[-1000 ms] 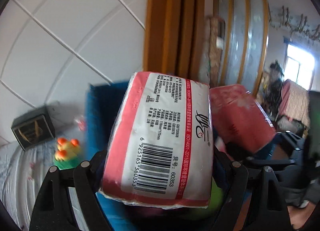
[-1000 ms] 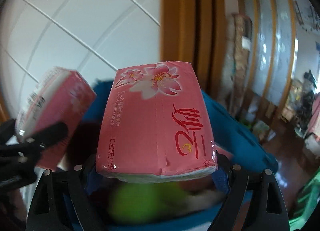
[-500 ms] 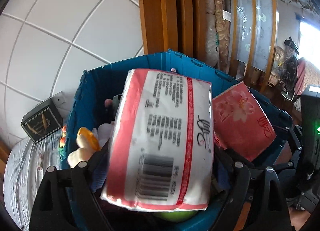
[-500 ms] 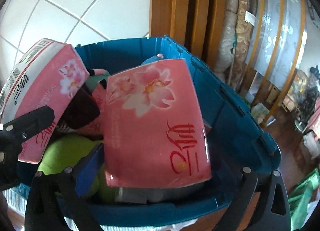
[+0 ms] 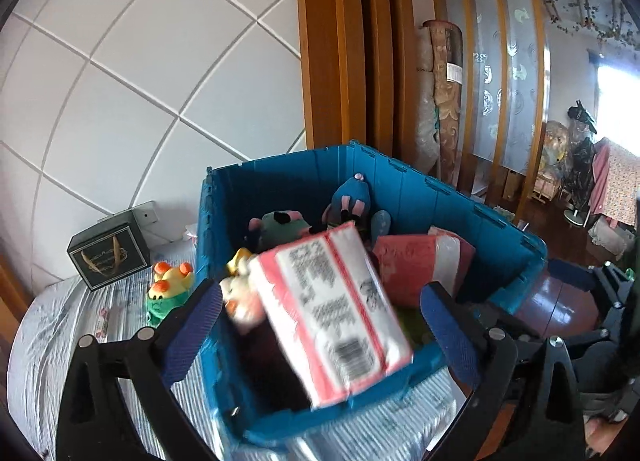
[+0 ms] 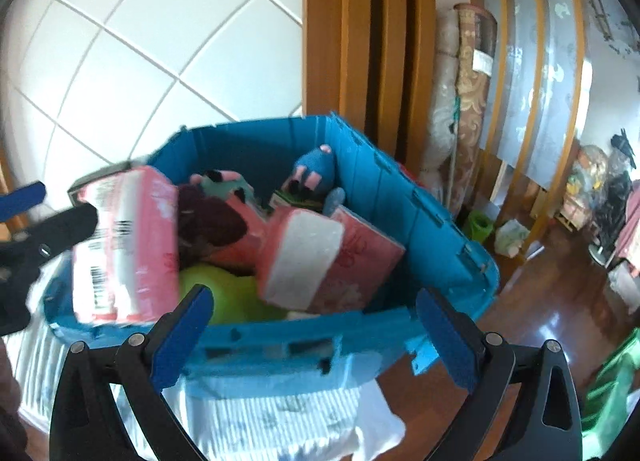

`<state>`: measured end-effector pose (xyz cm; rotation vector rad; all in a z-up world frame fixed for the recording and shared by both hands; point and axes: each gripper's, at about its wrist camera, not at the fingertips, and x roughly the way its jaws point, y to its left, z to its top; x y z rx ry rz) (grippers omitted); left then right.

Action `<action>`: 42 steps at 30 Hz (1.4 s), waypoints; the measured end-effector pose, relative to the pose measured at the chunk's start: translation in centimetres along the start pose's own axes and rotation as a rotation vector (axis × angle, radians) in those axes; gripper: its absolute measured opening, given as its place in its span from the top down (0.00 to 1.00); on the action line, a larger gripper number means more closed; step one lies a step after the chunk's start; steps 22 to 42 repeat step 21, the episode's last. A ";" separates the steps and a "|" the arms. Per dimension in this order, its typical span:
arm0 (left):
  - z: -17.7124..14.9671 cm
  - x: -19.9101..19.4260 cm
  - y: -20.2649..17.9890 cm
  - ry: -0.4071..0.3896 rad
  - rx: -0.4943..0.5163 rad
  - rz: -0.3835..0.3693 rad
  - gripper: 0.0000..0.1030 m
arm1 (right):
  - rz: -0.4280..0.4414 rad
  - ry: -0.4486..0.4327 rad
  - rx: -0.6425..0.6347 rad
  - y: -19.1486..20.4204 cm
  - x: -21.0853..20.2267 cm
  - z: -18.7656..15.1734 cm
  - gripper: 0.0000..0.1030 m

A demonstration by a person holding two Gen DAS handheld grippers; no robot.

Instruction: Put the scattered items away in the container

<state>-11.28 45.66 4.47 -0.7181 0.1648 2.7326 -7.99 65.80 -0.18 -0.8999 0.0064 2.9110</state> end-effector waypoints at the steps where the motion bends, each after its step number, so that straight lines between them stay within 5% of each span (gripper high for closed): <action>1: -0.5 -0.7 0.3 -0.003 -0.004 -0.006 0.02 | -0.001 -0.011 -0.005 0.5 -0.9 0.0 0.00; 14: -5.0 -5.6 3.5 0.037 -0.046 -0.024 0.02 | -0.025 -0.030 -0.044 4.9 -7.6 -3.0 0.00; 42: -6.4 -7.6 5.6 0.039 -0.089 0.017 0.02 | -0.006 -0.024 -0.039 6.2 -8.7 -4.3 0.00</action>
